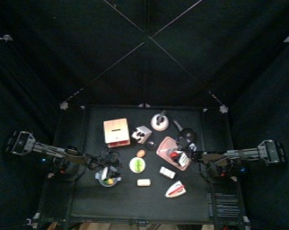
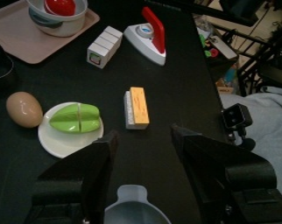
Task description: Grab egg sushi
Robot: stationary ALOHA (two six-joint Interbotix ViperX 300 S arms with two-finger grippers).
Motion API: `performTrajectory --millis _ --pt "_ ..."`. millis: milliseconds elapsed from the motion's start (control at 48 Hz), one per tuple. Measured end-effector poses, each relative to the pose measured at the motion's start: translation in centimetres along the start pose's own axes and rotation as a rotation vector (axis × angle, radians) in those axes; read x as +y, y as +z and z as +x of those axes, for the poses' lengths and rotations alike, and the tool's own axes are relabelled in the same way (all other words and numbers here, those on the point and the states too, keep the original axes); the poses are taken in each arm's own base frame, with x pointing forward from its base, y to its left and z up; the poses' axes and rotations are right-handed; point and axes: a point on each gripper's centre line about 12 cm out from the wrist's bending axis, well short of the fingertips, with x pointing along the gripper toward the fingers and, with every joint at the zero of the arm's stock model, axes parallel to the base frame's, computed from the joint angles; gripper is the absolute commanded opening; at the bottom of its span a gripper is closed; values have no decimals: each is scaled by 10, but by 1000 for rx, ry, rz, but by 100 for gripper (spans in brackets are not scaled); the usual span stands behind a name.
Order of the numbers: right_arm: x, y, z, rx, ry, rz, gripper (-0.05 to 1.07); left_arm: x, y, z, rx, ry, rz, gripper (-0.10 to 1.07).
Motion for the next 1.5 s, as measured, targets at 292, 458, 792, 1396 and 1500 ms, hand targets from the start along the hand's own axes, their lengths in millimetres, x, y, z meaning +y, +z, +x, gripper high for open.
performTrajectory --millis 292,458,792,1396,1500 --pt "-4 6 0 -44 -22 -62 100 0 10 22 32 24 35 88" --pt "-5 9 0 -60 -28 -94 100 0 10 45 82 43 75 88" --pt "-6 -3 4 -46 11 -100 100 -15 -2 103 254 158 156 88" --pt "-3 0 1 -73 44 -101 100 -28 -11 153 358 269 184 88" --pt "-3 0 1 -74 47 -101 100 -26 -17 160 379 280 185 88"
